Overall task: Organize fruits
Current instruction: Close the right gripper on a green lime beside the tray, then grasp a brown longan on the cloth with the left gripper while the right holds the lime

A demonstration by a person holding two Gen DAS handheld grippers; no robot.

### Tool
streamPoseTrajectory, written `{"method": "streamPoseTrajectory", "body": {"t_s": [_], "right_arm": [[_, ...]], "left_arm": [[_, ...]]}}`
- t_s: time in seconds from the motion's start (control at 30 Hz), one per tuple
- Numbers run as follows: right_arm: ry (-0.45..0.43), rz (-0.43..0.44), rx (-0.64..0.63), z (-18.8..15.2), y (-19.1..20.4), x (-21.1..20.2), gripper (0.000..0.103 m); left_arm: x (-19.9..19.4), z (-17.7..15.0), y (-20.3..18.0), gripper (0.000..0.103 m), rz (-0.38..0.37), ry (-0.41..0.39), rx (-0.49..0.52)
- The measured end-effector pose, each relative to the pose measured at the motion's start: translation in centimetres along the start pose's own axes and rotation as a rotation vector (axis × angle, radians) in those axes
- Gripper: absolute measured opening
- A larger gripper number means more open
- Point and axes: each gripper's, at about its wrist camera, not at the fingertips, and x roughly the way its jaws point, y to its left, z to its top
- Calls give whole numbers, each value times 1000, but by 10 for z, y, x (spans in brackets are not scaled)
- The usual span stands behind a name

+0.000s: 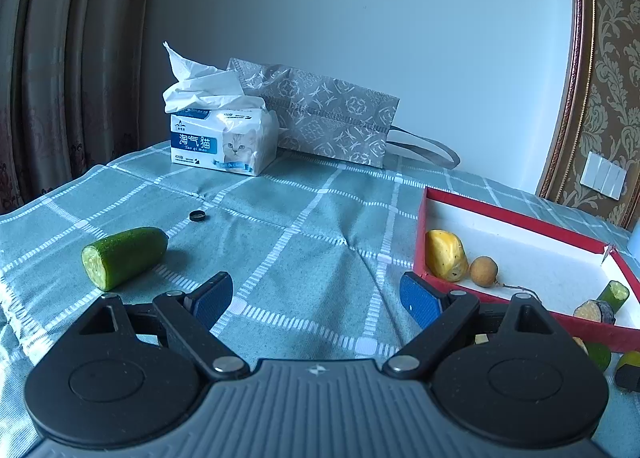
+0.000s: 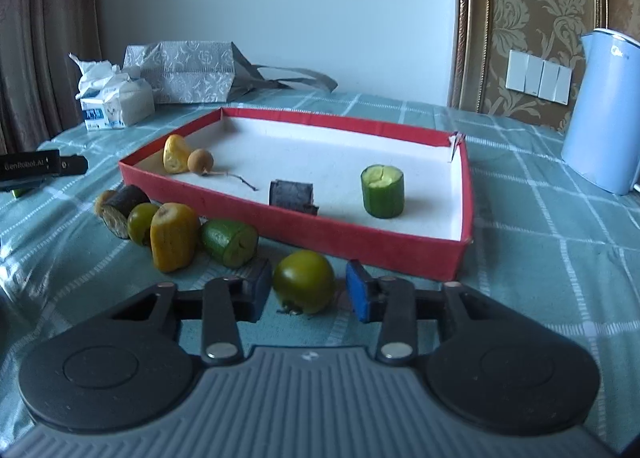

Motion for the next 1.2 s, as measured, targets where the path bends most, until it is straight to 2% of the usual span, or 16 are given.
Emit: {"method": "streamPoseTrajectory", "body": {"t_s": [0.07,0.2,0.27,0.3,0.37,0.43,0.53,0.73,0.83,0.9,1.0,1.2], "right_arm": [[5,1,1,-1,0,1,31],[-7,-11,-10,-3,1,-1,32],[-28,-14,-1,-3,0,-6,32],[-40,-13,10,-2,-3,-9,32],[-67,-22,26,-2,-9,-17,32],[-82,-31,48,-3,-16,-21,32],[-81,-39,80,-6,-28,-21,32],[-88,-11,80,-7,-30,-21,32],[-86,-1,77,-8,-28,-20,32],[-85,3,81,-8,-29,-21,32],[-80,4,81,-8,-29,-20,32],[-79,7,75,-9,-27,-20,32]], "left_arm": [[0,0,0,91,0,-3,0],[-5,-1,-6,91,-28,-18,27],[-11,-3,-12,91,-65,-35,50],[-14,-4,-16,91,-106,-35,69],[-22,-6,-29,91,-149,-58,136],[-36,-10,-44,91,-155,-123,241],[-43,-14,-51,91,-169,-133,336],[-24,-17,-37,91,-78,-36,376],[-15,-16,-37,91,11,-24,389],[-9,-16,-38,91,3,4,388],[-10,-14,-38,91,-29,-10,375],[-1,-16,-57,91,-57,16,426]]}}
